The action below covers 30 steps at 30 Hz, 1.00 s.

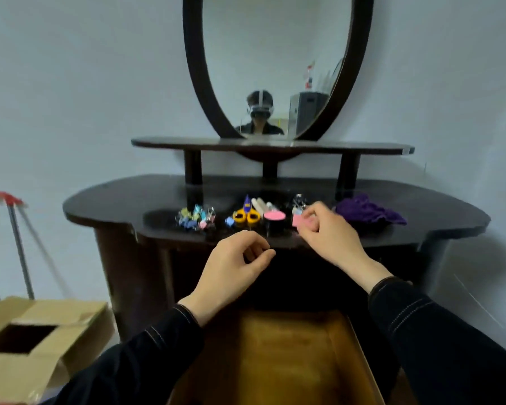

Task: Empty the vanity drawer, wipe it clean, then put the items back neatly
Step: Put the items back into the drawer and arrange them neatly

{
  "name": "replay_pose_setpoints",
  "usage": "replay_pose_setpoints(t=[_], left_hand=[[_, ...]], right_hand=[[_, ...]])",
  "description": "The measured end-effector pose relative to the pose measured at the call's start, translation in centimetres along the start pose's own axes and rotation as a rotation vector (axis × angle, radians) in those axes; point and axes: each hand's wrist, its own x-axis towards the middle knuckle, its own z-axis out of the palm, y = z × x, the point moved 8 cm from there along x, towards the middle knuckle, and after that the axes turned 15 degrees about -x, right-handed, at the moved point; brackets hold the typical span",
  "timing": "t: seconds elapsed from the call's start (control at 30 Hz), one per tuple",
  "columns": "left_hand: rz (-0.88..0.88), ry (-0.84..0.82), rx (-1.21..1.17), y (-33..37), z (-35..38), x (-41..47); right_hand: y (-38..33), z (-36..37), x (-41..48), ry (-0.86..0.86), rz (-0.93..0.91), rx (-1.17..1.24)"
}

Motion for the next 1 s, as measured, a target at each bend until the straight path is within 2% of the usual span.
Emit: replay_pose_setpoints(t=[0.23,0.4,0.53,0.6,0.8,1.0], left_hand=[[0.015,0.041,0.239,-2.6,-0.6,8.5],[-0.006,-0.040,0.346,-4.9,0.9,11.6],[-0.001,-0.212,0.470,-5.6,2.8,11.8],[-0.023,-0.243,0.468,-5.9,3.0,11.6],[-0.163,-0.194,0.372,-7.7,2.1,12.2],[-0.270,-0.164,0.535,-10.0,2.0,12.8]], right_hand=[[1.8,1.8,1.8,-0.067,0.043,-0.059],[2.2,1.8,2.0,-0.073,0.057,-0.075],[2.5,2.1,2.1,-0.082,0.071,-0.063],[3.0,2.0,2.0,-0.109,0.106,0.037],[4.3,1.1,1.7,-0.100,0.212,0.551],[6.0,1.6,2.9,-0.148,0.340,0.679]])
